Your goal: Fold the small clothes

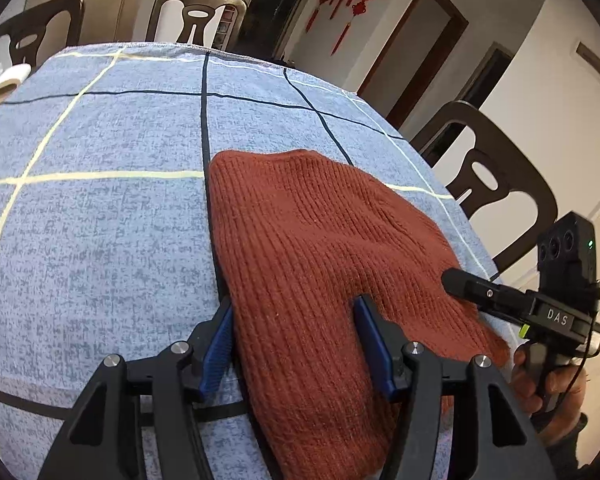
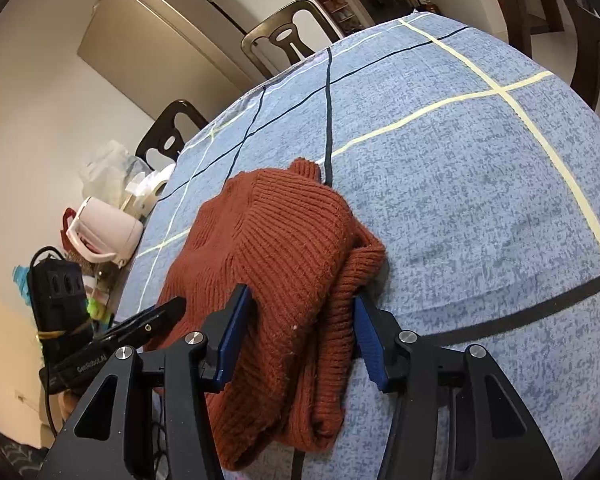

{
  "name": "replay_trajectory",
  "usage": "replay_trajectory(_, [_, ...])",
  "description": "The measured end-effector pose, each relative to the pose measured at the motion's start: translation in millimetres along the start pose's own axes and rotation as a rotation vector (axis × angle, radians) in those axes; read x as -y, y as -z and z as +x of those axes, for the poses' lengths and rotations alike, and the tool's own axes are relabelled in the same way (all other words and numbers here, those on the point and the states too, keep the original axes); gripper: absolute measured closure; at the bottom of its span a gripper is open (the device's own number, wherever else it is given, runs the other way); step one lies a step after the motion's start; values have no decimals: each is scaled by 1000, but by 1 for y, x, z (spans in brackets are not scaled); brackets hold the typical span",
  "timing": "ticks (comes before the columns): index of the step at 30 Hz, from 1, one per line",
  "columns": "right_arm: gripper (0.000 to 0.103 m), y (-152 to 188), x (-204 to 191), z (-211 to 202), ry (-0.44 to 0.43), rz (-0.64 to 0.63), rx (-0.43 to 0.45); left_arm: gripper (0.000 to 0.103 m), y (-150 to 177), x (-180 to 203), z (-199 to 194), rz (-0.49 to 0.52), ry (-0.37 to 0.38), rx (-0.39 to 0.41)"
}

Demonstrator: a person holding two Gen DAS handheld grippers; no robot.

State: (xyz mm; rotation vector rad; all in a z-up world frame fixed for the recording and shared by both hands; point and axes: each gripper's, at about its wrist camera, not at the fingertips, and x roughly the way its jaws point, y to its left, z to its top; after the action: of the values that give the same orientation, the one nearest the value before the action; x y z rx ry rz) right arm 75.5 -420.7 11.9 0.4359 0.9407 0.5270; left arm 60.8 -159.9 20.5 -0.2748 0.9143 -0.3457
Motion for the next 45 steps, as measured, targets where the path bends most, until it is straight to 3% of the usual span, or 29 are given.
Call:
replay_trajectory(3, [53, -1, -1, 2, 10, -3, 0, 41, 0, 1, 0, 10, -16, 0])
replay_trajectory(8, [68, -1, -4, 3, 24, -9, 5, 41, 0, 3, -1, 17, -30, 0])
replay_trajectory(14, [76, 0, -12, 1, 58, -42, 20, 43, -1, 7, -1, 38, -54, -4])
replay_trajectory(19, [81, 0, -23, -5, 80, -82, 42, 64, -3, 18, -10, 102, -88, 15])
replay_trajectory(26, [82, -5, -51, -21, 46, -143, 88, 69, -12, 12, -33, 114, -52, 57])
replay_trajectory(32, [82, -13, -76, -7, -6, -172, 86, 69, -21, -13, -53, 99, -52, 102])
replay_trajectory(45, [82, -24, -136, 61, -119, -230, 19, 70, -37, -88, -86, 42, -133, 159])
